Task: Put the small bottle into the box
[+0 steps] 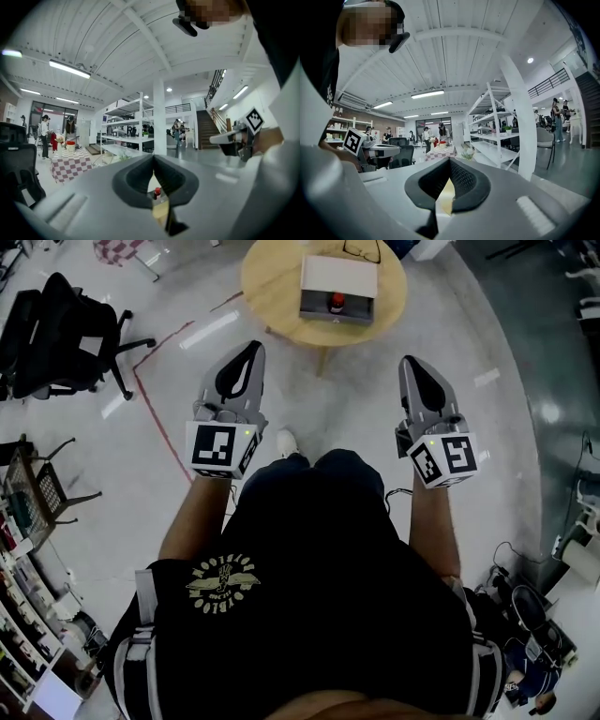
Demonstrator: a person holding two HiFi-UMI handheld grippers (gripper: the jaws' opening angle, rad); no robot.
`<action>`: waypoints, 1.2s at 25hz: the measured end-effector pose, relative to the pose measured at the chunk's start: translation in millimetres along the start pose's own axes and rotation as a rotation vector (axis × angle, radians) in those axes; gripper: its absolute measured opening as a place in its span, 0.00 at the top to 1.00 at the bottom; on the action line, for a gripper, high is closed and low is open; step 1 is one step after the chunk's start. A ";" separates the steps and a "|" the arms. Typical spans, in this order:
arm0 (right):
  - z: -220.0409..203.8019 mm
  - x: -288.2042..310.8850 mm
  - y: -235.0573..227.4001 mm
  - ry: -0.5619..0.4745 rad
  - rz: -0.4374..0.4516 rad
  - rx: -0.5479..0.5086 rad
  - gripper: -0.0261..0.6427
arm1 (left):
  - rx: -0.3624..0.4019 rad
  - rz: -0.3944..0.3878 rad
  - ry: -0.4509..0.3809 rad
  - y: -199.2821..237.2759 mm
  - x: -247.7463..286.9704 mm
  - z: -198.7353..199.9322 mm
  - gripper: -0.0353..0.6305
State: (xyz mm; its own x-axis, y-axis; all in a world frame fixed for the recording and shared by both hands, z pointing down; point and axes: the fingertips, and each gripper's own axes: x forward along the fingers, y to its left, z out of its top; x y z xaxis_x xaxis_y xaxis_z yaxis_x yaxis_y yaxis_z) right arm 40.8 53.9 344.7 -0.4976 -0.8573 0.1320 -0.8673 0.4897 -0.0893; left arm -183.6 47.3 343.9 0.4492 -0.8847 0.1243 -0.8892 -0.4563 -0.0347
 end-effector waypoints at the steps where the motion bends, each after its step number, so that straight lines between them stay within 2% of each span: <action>1: 2.7 7.4 -0.8 -0.005 -0.008 0.003 0.95 | 0.003 -0.010 -0.001 5.9 6.3 0.6 0.95; 5: 9.3 19.1 -8.1 -0.003 -0.025 -0.006 0.95 | -0.006 -0.016 -0.006 18.0 22.3 4.0 0.95; 10: 5.9 34.3 -19.0 0.017 -0.022 0.001 0.95 | -0.011 -0.004 0.030 29.5 39.4 -3.1 0.95; 17: 8.7 56.1 -45.3 0.028 0.011 0.016 0.95 | -0.001 -0.001 0.033 22.1 71.3 8.4 0.95; 25: 4.9 91.3 -79.8 0.056 0.041 0.026 0.95 | -0.007 0.007 0.043 22.5 127.2 6.3 0.95; 30: 0.8 113.7 -120.0 0.058 0.049 0.037 0.95 | -0.004 0.000 0.060 15.4 176.7 2.1 0.95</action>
State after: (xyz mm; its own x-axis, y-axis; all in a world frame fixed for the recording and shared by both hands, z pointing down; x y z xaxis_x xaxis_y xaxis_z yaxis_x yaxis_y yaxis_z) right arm 88.4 -102.4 369.6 -0.5404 -0.8212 0.1836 -0.8413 0.5238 -0.1333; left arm -117.7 -116.3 363.2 0.4430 -0.8776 0.1833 -0.8897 -0.4555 -0.0306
